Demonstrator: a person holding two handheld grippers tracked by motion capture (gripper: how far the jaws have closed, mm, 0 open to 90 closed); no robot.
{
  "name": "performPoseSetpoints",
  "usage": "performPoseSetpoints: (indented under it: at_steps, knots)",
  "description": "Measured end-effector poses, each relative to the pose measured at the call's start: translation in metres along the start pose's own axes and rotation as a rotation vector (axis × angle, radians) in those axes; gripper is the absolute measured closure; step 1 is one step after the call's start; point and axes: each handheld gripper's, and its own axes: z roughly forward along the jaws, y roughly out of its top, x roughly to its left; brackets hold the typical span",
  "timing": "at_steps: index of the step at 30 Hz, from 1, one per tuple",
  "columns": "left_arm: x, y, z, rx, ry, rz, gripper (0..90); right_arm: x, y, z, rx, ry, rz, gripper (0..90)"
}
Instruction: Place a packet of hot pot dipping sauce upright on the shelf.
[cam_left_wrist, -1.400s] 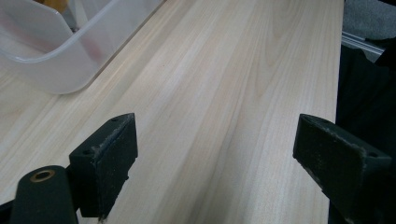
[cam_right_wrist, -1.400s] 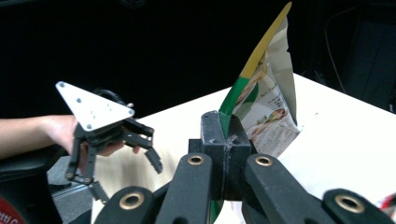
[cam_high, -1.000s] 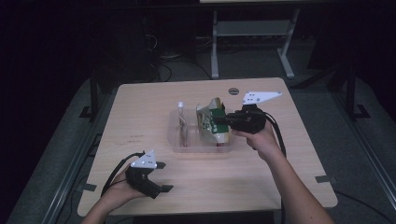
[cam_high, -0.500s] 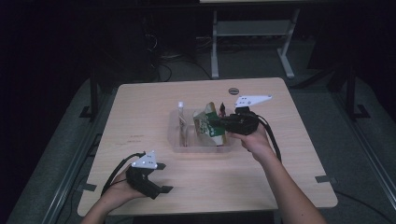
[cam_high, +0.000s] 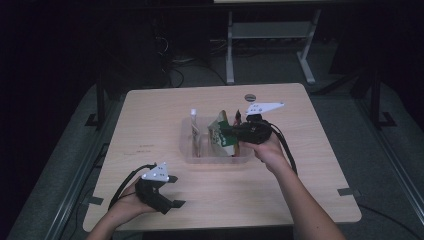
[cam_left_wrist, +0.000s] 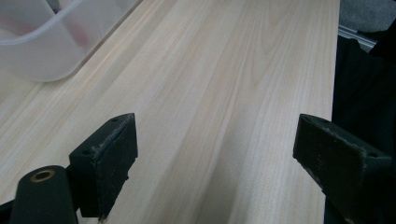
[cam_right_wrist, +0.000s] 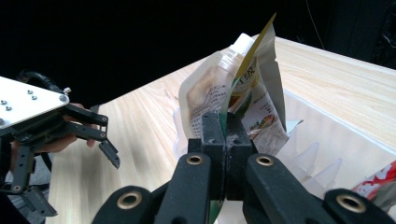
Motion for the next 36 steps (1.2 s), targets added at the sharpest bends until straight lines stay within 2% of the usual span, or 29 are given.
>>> performPoseSetpoints:
  at_steps: [12,25,29,36]
  knots:
    - [-0.0007,0.0001,0.0016,0.002,-0.005,-0.003,13.4,-0.0011,0.0006,-0.0014,0.01,-0.017,-0.008,84.3]
    - [-0.0003,0.0003,0.0011,0.0,-0.008,-0.002,13.4,0.0031,0.0012,-0.0016,0.016,-0.052,-0.03,60.5]
    - [0.001,0.0003,-0.0001,0.003,-0.005,0.008,13.4,0.0053,0.0014,-0.0032,0.015,-0.078,-0.04,51.0]
    - [0.0009,0.0006,-0.001,-0.003,-0.008,0.004,13.4,0.0074,0.0066,-0.0065,0.002,-0.089,-0.042,46.2]
